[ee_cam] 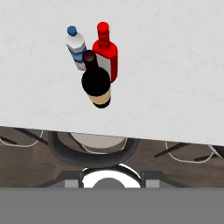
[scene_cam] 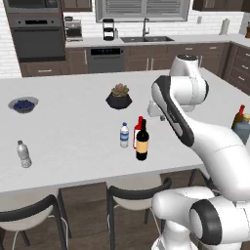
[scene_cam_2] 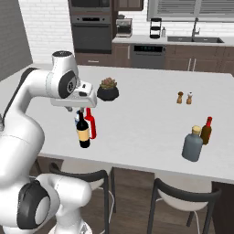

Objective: Move the plastic bottles in the middle to the plastics group, and the glass bottles in the middle to the glass group.

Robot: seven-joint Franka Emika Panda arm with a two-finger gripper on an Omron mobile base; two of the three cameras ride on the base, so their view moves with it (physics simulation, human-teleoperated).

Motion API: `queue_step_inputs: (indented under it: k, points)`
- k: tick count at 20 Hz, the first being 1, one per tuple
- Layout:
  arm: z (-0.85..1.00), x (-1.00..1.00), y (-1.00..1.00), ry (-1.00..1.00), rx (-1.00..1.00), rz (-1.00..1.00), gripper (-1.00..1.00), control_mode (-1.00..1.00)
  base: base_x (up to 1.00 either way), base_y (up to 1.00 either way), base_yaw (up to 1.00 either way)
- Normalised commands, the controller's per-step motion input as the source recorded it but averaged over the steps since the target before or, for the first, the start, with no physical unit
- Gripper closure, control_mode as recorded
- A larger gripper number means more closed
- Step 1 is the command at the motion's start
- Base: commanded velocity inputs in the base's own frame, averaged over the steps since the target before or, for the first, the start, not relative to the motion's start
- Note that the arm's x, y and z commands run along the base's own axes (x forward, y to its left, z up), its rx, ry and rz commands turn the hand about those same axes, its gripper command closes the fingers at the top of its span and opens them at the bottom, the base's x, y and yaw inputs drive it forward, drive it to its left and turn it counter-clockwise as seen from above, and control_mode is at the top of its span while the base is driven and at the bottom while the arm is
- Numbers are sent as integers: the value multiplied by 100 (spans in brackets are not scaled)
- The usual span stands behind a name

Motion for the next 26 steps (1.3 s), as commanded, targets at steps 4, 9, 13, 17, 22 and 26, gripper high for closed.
queue_step_inputs:
  k: [4,9,13,17,22,26]
  points:
    - [-1,-15,0,-1,0,0,-100,-100,0,0,0]
    - [-26,-3,58,3,-16,-3,-100,-100,0,0,0]
    - [0,32,69,2,-3,-7,-100,-100,0,0,0]
    - [0,58,25,11,0,-1,-100,-100,0,0,0]
    - [-4,33,-8,11,0,0,-100,-100,0,0,0]
    - [-26,23,-22,1,0,0,-100,-100,0,0,0]
